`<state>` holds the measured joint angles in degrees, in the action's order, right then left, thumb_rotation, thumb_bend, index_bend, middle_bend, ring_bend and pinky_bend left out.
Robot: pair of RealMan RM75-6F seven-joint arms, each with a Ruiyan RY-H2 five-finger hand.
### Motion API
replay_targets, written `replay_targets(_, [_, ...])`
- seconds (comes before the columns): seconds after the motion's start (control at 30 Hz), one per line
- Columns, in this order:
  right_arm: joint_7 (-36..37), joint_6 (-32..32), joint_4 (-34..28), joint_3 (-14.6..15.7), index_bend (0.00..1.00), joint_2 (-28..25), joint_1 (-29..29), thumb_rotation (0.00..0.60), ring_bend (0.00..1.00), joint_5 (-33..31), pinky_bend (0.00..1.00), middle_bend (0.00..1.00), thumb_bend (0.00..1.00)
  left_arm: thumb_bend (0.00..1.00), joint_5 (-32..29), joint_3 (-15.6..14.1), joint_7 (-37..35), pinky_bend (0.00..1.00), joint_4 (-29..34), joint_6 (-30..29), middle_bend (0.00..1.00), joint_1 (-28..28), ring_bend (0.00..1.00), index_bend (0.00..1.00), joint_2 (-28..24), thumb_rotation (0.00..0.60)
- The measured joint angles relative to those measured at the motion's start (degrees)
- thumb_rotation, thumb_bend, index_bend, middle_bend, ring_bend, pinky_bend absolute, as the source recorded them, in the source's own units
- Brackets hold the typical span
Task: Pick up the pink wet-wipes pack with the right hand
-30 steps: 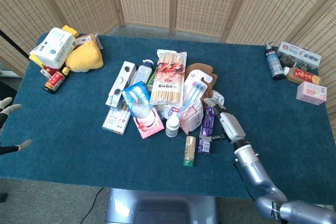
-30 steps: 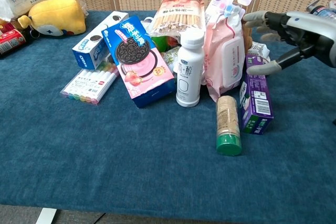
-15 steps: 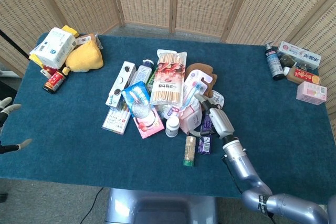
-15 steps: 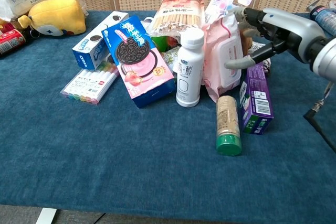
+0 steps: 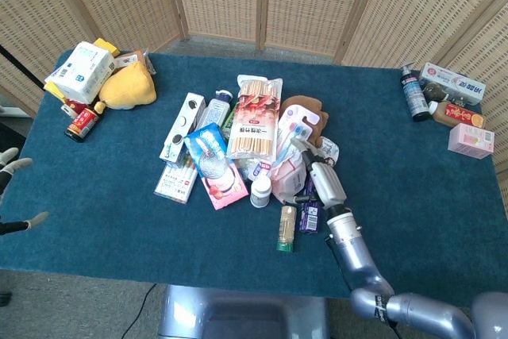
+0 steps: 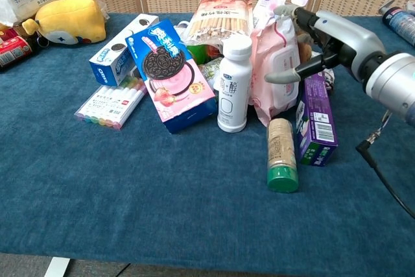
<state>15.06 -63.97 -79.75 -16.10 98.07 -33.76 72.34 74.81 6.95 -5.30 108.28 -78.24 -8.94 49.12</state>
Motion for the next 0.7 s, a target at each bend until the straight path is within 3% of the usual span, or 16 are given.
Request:
replay_targets(0.13, [1.74,-1.55,1.67,0.25,0.0,1.79,0.45,0.6,0.0,0.8,0.05,0.02,0.0,0.0,0.04,0.0,-0.23,0.0,0.02,-0.06,0.0,0.07,0.0,0.2,-0.1,0.6])
replay_targets(0.23, [3.41,-2.77,3.2,0.52,0.01,3.11,0.87,0.6,0.11,1.64,0.35,0.25,0.0,0.0,0.08,0.03,-0.43,0.0,0.07,-0.15,0.0,0.14,0.0,0.2,-0.18,0.6])
replay_targets(0.3, [4.36,-3.57,4.23,0.75,0.09,4.0,1.12,0.6,0.24,2.3,0.51,0.41,0.0,0.0,0.12,0.03,-0.49,0.0,0.08,-0.22,0.0,0.18,0.0,0.2,-0.21,0.6])
replay_targets(0.4, [5.54,-5.16,6.09,0.98,0.35,5.55,1.46,0.6,0.42,3.31,0.67,0.63,0.0,0.0,0.2,-0.06,-0.48,0.0,0.12,-0.24,0.0,0.26,0.0,0.2,-0.27,0.6])
replay_targets(0.47, [6.24,-6.58,7.48,1.01,0.49,6.67,1.68,0.6,0.54,4.06,0.72,0.75,0.0,0.0,0.17,-0.04,-0.55,0.0,0.14,-0.29,0.0,0.3,0.0,0.2,-0.33,0.6])
replay_targets(0.57, [6.97,-8.89,9.45,0.84,0.59,8.21,1.95,0.6,0.64,5.14,0.75,0.85,0.0,0.0,0.18,0.01,-0.61,0.0,0.12,-0.44,0.0,0.35,0.0,0.2,-0.36,0.6])
replay_targets(0.7, [7.06,-11.29,11.13,0.27,0.64,9.5,2.26,0.6,0.67,6.1,0.76,0.9,0.0,0.0,0.35,-0.03,-0.54,0.0,0.16,-0.47,0.0,0.37,0.0,0.2,-0.35,0.6])
